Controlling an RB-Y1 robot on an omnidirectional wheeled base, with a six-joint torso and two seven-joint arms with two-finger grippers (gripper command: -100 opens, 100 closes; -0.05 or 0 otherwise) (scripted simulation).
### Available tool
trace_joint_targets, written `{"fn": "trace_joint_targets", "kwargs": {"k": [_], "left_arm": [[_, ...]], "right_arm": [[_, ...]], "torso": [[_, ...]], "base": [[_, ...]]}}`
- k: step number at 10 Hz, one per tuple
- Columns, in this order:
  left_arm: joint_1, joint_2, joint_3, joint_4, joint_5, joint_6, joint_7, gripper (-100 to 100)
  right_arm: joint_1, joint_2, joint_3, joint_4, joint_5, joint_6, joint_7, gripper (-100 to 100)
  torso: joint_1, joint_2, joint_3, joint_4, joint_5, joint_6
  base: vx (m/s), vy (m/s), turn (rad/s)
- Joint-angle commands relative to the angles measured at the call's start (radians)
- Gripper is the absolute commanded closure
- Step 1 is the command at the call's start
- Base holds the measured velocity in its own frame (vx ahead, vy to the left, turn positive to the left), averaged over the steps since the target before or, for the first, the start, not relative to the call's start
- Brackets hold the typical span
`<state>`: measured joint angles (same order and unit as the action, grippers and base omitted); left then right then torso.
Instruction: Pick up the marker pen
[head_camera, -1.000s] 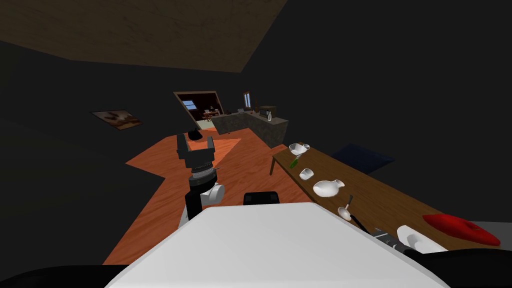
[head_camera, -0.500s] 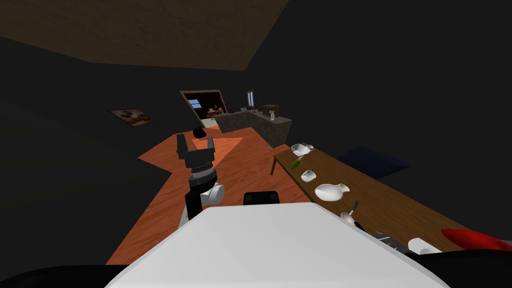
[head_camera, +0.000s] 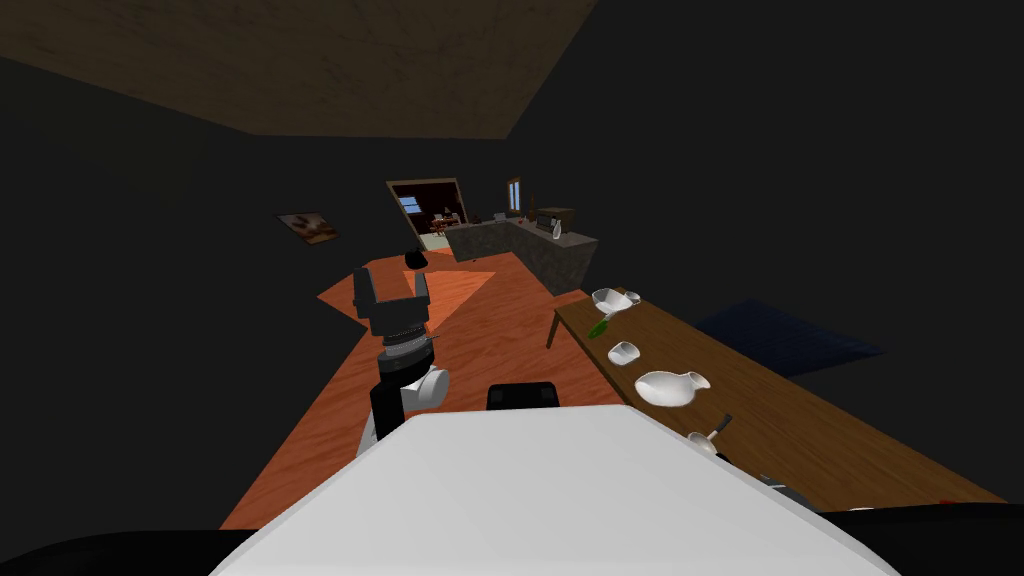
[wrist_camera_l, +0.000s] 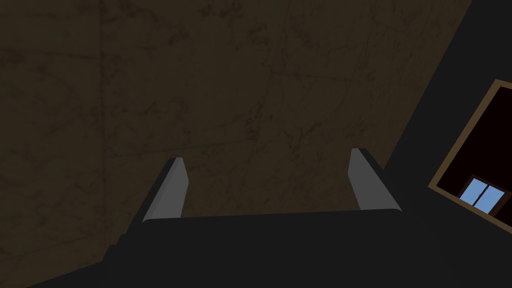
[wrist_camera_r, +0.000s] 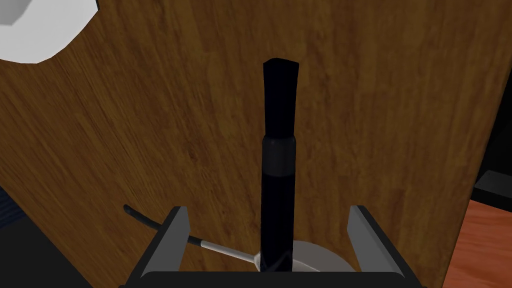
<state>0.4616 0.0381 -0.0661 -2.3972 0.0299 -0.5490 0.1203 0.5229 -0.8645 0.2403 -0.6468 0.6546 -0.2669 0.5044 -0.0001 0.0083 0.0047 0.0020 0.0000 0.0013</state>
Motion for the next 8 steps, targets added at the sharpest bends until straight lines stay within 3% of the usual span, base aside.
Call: {"fn": "trace_joint_targets", "kwargs": {"k": [1,2,6,7,8], "left_arm": [[0.0,0.0,0.0,0.0,0.0,0.0,0.0,0],[0.0,0.0,0.0,0.0,0.0,0.0,0.0,0],[0.0,0.0,0.0,0.0,0.0,0.0,0.0,0],[0.0,0.0,0.0,0.0,0.0,0.0,0.0,0],[0.0,0.0,0.0,0.0,0.0,0.0,0.0,0]], "right_arm": [[0.0,0.0,0.0,0.0,0.0,0.0,0.0,-100],[-0.002,0.002,-0.001,0.004,0.0,-0.002,0.002,100],[-0.001,0.002,-0.001,0.004,0.0,-0.002,0.001,100],[-0.001,0.002,-0.001,0.004,0.0,-0.002,0.001,0],[0.014,-0.013,0.002,-0.029,0.003,0.003,-0.001,100]], "torso": [[0.0,0.0,0.0,0.0,0.0,0.0],[0.0,-0.002,-0.001,0.0,0.0,0.001],[0.0,-0.006,-0.003,-0.001,0.0,0.0],[0.0,-0.006,-0.004,-0.001,0.0,0.0],[0.0,-0.006,-0.004,-0.001,0.0,0.0]], "base": [[-0.041,-0.007,0.029],[-0.007,-0.001,-0.007],[0.0,0.0,0.0],[0.0,0.0,0.0],[0.056,0.001,-0.196]]}}
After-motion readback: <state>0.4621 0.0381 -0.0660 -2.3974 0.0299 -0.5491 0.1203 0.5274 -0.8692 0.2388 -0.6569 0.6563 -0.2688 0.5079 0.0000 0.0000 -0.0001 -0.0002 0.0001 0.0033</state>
